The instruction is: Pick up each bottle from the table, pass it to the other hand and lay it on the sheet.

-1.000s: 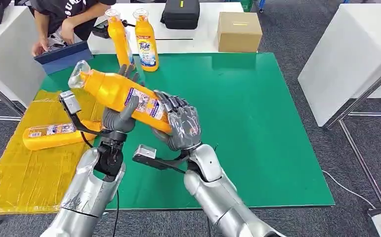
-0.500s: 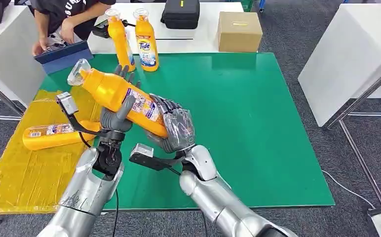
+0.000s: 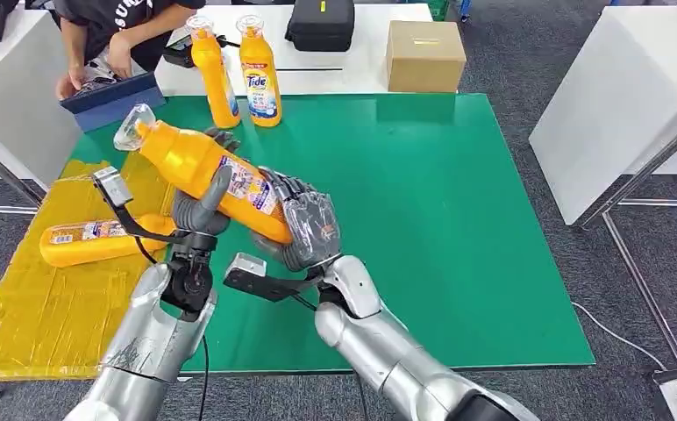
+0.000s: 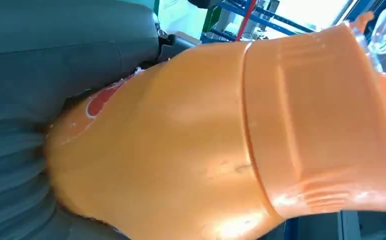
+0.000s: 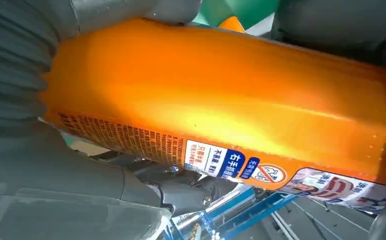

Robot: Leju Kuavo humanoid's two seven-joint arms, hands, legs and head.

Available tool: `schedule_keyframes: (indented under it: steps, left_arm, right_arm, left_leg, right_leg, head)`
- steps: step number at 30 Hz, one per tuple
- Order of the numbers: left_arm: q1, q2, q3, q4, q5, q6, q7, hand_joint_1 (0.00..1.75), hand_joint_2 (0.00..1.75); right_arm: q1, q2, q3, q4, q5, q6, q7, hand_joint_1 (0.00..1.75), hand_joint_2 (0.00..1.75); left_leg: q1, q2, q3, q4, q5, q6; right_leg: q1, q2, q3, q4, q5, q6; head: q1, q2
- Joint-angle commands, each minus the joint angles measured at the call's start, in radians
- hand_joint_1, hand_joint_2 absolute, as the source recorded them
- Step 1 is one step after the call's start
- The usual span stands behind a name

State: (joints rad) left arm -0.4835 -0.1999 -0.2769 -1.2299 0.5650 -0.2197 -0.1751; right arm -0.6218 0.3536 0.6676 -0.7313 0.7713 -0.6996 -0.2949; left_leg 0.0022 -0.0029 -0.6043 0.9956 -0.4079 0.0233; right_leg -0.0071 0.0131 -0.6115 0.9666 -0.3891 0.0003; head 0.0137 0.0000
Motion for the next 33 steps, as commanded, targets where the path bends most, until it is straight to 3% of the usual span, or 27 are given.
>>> schedule_keyframes:
  steps: [1,15,18,19,20,21,24,26,29,33]
  left_arm:
    - [-0.095,-0.004,-0.056,0.010,-0.010,-0.007,0.011,1.75,1.75]
    - [-0.085,-0.004,-0.037,0.005,-0.032,0.000,0.000,1.75,1.75]
    - [-0.077,0.010,-0.020,-0.017,-0.091,0.034,-0.029,1.75,1.75]
    - [-0.072,0.016,-0.006,-0.029,-0.120,0.061,-0.048,1.75,1.75]
    - [-0.064,0.025,0.017,-0.050,-0.155,0.093,-0.067,1.75,1.75]
    - [-0.055,0.036,0.037,-0.069,-0.196,0.122,-0.083,1.75,1.75]
    - [-0.045,0.071,0.108,-0.079,-0.375,0.255,-0.153,1.75,1.75]
    - [-0.045,0.095,0.134,-0.071,-0.474,0.334,-0.200,1.75,1.75]
    - [-0.039,0.141,0.131,-0.082,-0.709,0.451,-0.286,1.75,1.75]
    - [-0.030,0.170,0.135,-0.082,-0.940,0.496,-0.279,1.75,1.75]
  right_arm:
    - [0.019,-0.005,0.154,0.088,0.018,0.001,-0.016,1.75,1.75]
    - [0.020,-0.005,0.110,0.088,-0.026,0.001,-0.038,1.75,1.75]
    - [0.010,-0.005,0.066,0.093,-0.177,0.001,-0.112,1.75,1.75]
    - [0.016,-0.005,0.022,0.075,-0.208,0.001,-0.146,1.66,1.75]
    - [0.025,-0.006,-0.039,0.055,-0.259,0.001,-0.211,0.09,1.75]
    - [0.035,-0.023,-0.054,0.018,-0.306,0.006,-0.240,0.00,1.75]
    - [0.154,-0.143,-0.080,-0.299,-0.398,0.042,-0.242,0.00,1.75]
    - [0.201,-0.188,-0.100,-0.419,-0.428,0.059,-0.235,0.00,1.75]
    - [0.252,-0.233,-0.136,-0.543,-0.439,0.081,-0.231,0.00,1.75]
    - [0.318,-0.281,-0.209,-0.671,-0.423,0.079,-0.209,0.00,1.75]
  left_leg:
    - [0.001,-0.004,0.004,0.000,-0.002,-0.002]
    - [0.001,-0.003,0.002,0.000,-0.001,-0.001]
    - [0.001,-0.004,0.004,0.000,-0.002,-0.002]
    - [0.001,-0.003,0.002,0.000,-0.001,-0.001]
    - [0.001,-0.003,0.004,0.000,-0.002,-0.002]
    - [0.001,-0.003,0.002,0.000,-0.001,-0.001]
    - [0.000,-0.003,0.005,-0.001,-0.002,-0.002]
    - [0.000,-0.003,0.005,-0.001,-0.002,-0.002]
    - [0.000,-0.002,0.005,-0.001,-0.002,-0.002]
    - [0.000,-0.005,0.002,-0.001,-0.001,-0.001]
  right_leg:
    - [0.001,-0.005,0.005,0.000,-0.003,-0.001]
    - [0.001,-0.004,0.003,-0.001,-0.002,0.000]
    - [0.001,-0.005,0.005,0.000,-0.003,-0.001]
    - [0.001,-0.004,0.003,0.000,-0.002,0.000]
    - [0.001,-0.005,0.006,0.000,-0.003,-0.001]
    - [0.001,-0.004,0.003,0.000,-0.002,0.000]
    - [0.000,-0.004,0.006,-0.001,-0.003,0.000]
    - [0.000,-0.005,0.006,-0.001,-0.003,0.000]
    - [0.000,-0.003,0.006,0.000,-0.003,0.000]
    - [0.000,-0.006,0.003,-0.001,-0.002,0.000]
  head:
    - [0.000,0.000]
    - [0.000,0.000]
    - [0.000,0.000]
    - [0.000,0.000]
    - [0.000,0.000]
    - [0.000,0.000]
    - [0.000,0.000]
    - [0.000,0.000]
    - [0.001,0.000]
    - [0.000,0.000]
